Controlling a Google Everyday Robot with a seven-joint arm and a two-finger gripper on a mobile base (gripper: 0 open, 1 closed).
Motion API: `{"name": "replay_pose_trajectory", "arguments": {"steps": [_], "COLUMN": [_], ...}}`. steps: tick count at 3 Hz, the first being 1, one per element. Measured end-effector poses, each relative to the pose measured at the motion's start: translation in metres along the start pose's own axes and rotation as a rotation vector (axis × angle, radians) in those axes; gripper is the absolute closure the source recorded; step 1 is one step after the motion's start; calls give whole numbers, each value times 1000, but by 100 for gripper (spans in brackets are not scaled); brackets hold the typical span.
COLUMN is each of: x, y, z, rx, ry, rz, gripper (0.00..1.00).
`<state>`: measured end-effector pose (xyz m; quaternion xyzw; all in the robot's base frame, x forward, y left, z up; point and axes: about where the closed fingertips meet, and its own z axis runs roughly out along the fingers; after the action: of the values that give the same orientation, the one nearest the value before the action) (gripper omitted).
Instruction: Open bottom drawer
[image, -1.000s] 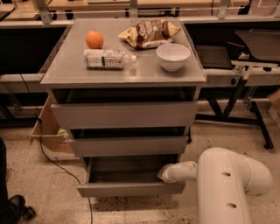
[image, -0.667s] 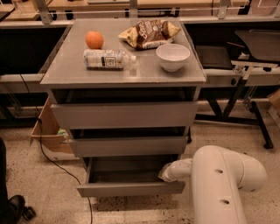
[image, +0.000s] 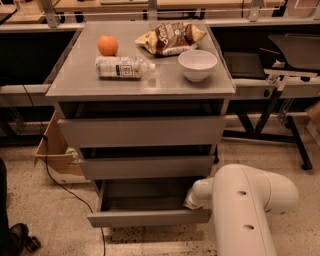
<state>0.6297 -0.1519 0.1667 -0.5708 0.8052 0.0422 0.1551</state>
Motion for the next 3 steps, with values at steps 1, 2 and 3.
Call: {"name": "replay_pose_trajectory", "arguments": {"steps": [1, 2, 3], "x": [8, 13, 27], "y": [9, 28, 54], "z": [1, 1, -5], "rx": [-50, -113, -188], "ry": [23, 27, 54], "rz": [0, 1, 9], "gripper": [100, 100, 100]}}
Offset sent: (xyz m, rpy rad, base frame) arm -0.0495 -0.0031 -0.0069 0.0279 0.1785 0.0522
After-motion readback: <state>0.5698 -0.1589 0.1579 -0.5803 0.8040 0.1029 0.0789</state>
